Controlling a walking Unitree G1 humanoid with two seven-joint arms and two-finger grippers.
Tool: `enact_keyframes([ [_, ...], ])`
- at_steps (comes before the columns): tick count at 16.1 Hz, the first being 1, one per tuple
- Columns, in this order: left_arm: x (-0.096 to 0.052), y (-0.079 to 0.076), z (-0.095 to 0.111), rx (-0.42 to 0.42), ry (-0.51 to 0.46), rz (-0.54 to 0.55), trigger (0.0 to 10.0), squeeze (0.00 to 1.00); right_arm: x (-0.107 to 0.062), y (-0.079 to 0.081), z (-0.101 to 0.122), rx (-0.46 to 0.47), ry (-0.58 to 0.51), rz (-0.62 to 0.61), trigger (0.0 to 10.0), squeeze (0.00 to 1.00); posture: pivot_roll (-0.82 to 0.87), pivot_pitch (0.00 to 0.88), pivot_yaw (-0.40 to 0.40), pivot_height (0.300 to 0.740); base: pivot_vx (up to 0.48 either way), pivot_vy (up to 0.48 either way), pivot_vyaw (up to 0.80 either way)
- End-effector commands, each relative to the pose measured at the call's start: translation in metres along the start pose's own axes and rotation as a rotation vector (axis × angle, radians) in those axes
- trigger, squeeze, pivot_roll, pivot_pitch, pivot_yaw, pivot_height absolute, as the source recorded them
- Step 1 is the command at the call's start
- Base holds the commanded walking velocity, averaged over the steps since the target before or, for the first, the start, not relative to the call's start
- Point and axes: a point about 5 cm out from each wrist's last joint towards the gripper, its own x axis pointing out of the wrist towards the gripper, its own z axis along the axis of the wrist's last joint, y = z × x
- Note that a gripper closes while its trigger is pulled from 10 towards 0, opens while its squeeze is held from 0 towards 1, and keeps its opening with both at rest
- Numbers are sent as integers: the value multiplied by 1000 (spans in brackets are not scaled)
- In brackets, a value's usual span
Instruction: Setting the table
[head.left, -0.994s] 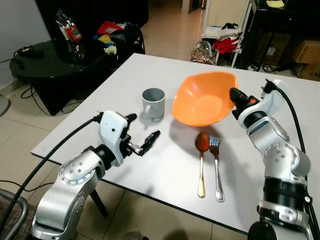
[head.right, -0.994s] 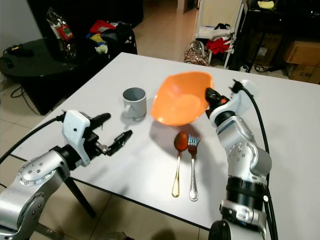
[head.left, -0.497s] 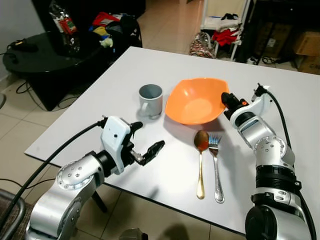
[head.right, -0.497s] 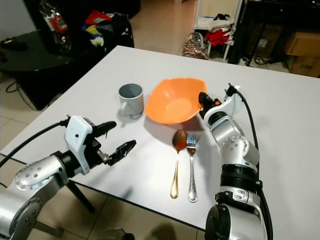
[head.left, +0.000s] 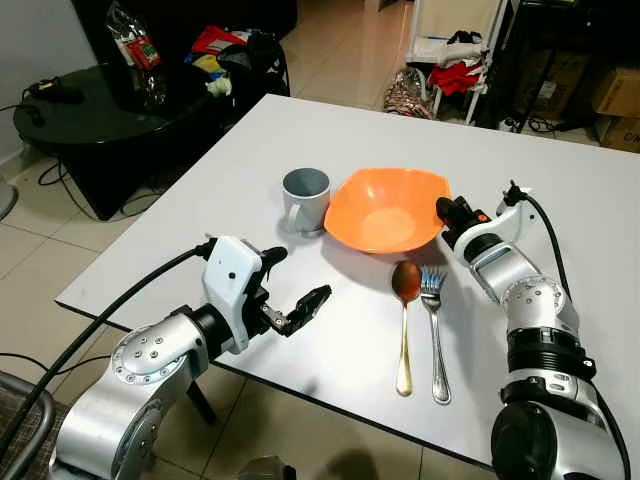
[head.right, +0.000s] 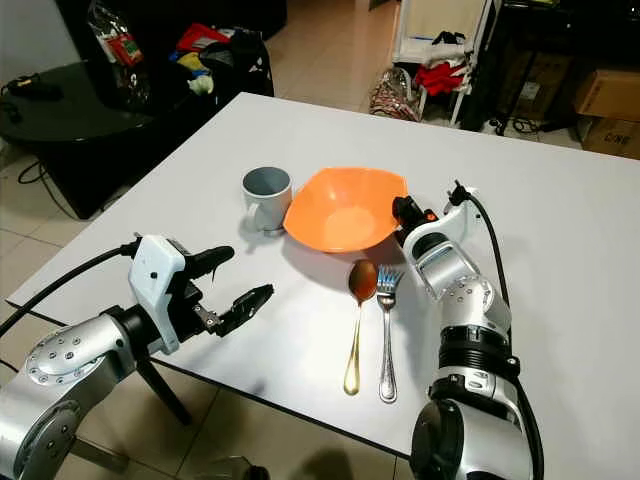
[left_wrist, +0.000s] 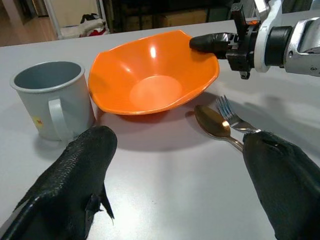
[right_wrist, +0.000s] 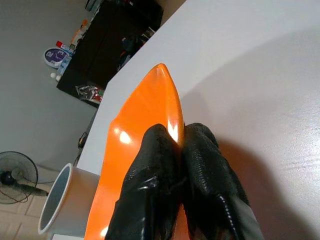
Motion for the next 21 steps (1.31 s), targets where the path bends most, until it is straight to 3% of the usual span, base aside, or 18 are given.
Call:
enact_keyframes([
  [1,-1,2,2,11,5,0,10000,0,2,6,7,21,-24,34,10000,933,161,0,42,740,0,0,0],
  [2,0,2,3,13,4,0,10000,0,2,3,8,29,-26,28,10000,1000,160,0,44,740,0,0,0],
  [8,3,4,4,19,-3,0,10000,0,-13,-4,20,67,-60,30,10000,1000,139,0,57,740,0,0,0],
  [13,8,3,3,17,-11,3,10000,0,-47,-12,17,55,-59,26,10000,1000,121,0,72,740,0,0,0],
  [15,9,5,5,18,-27,22,10000,0,-65,-5,26,50,-117,56,10000,1000,117,0,78,740,0,0,0],
  [16,8,10,7,25,-43,77,10000,0,-79,5,31,-15,-156,91,10000,1000,113,0,82,740,0,0,0],
  [17,8,15,9,35,-57,137,10000,0,-93,15,34,-142,-190,115,10000,1000,112,0,82,740,0,0,0],
  [18,7,16,10,36,-60,152,10000,0,-97,19,33,-182,-198,122,10000,1000,111,0,83,740,0,0,0],
  [20,7,19,10,28,-70,249,10000,0,-120,39,16,-468,-192,124,10000,1000,103,0,89,740,0,0,800],
  [21,7,19,9,31,-68,254,10000,0,-123,42,12,-522,-186,124,10000,1000,103,0,89,740,0,0,800],
])
